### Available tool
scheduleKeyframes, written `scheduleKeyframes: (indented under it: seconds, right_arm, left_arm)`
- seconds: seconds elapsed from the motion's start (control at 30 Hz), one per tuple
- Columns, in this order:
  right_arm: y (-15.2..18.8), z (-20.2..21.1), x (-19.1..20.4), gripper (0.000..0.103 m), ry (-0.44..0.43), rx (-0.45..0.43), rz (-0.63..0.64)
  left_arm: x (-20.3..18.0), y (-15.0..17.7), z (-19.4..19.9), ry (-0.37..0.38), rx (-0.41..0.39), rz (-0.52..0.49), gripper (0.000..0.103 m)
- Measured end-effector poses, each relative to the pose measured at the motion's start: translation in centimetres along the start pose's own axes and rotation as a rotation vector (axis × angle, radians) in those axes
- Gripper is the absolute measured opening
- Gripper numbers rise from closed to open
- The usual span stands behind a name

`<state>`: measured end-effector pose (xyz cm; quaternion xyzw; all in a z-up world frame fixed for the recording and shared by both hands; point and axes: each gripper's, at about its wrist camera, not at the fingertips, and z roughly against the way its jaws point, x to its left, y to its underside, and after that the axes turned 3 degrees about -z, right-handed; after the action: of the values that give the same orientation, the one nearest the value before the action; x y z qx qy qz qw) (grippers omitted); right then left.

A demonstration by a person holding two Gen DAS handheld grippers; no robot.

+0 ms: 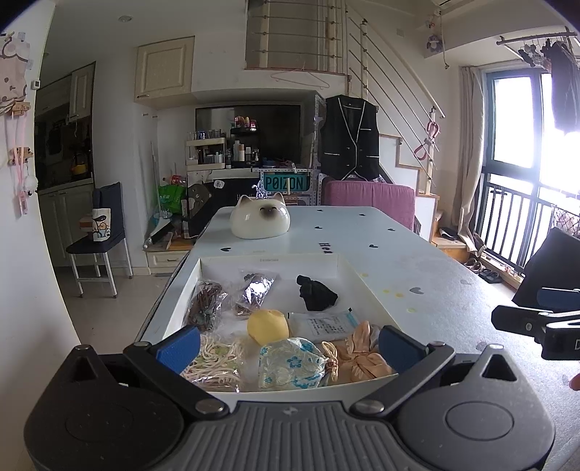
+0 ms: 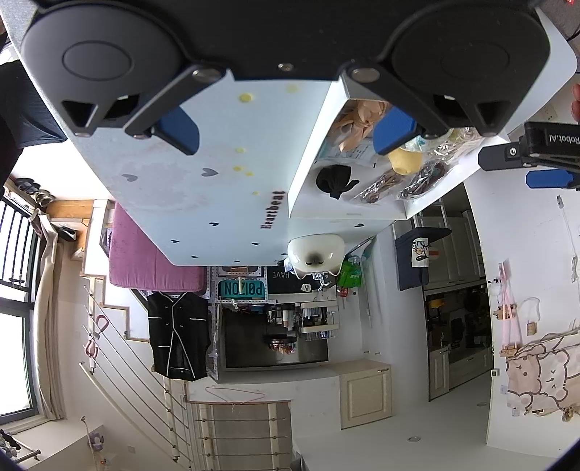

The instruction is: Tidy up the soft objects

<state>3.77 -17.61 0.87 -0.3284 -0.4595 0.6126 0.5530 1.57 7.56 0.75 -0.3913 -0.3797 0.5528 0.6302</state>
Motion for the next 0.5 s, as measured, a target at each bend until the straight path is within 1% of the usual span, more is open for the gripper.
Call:
scheduleKeyframes:
  seconds: [0.5]
  right_arm:
    - [0.00,-0.02,0.01,0.103,0.001,-0.001,-0.001]
  left_arm:
    - [-0.02,-0.10,0.06,0.001,-0.001,0.000,0.103]
